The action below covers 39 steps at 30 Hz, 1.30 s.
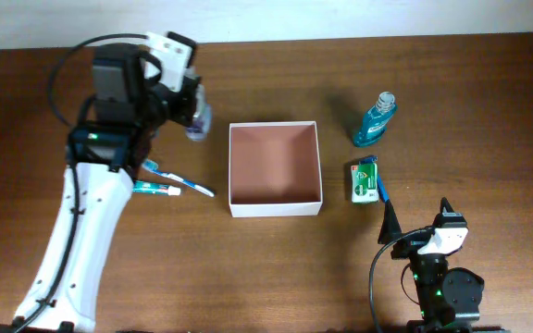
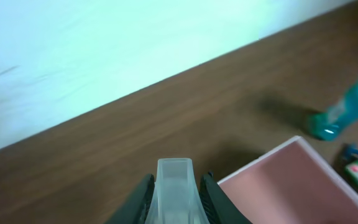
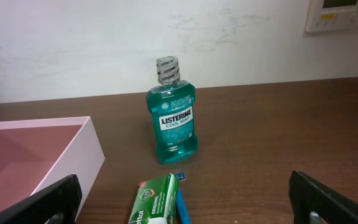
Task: Pack container
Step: 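Lift the pump bottle with the left gripper and carry it over the box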
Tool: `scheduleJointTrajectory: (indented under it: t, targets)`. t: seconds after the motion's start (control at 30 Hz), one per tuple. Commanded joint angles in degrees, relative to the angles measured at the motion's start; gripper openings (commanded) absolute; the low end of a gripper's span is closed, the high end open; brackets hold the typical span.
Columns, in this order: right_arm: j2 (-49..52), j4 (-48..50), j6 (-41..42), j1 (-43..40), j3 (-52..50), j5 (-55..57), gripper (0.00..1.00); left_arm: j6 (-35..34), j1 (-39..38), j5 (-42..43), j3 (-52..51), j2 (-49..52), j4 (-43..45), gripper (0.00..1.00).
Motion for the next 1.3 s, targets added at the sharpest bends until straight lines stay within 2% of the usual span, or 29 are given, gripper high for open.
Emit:
scheduleJointTrajectory:
  t: [0.0, 0.23, 0.53, 0.73, 0.93, 1.27]
  targets:
    - [-0.3, -0.3, 0.0, 0.5, -0.3, 0.5, 0.99, 5.4, -4.7, 0.9, 2.0, -2.0, 1.2, 0.21]
    - [-0.3, -0.3, 0.0, 0.5, -0.3, 0.5, 0.99, 18.2, -10.9, 1.2, 2.0, -2.0, -1.1, 0.15]
    - [-0.3, -0.3, 0.0, 0.5, -0.3, 0.5, 0.99, 31.5, -11.0, 15.8, 2.0, 0.8, -3.1, 0.17]
    - [-0.3, -0.3, 0.0, 0.5, -0.3, 0.5, 0.99, 36.9, -11.0, 21.6, 2.0, 5.3, -3.1, 0.17]
    - [-0.3, -0.3, 0.0, 0.5, -0.3, 0.5, 0.99, 43.3, -10.9, 23.3, 2.0, 9.9, -3.1, 0.16]
    - [-0.3, -0.3, 0.0, 0.5, -0.3, 0.5, 0.99, 45.9, -9.3, 23.3, 2.0, 14.2, -2.2, 0.16]
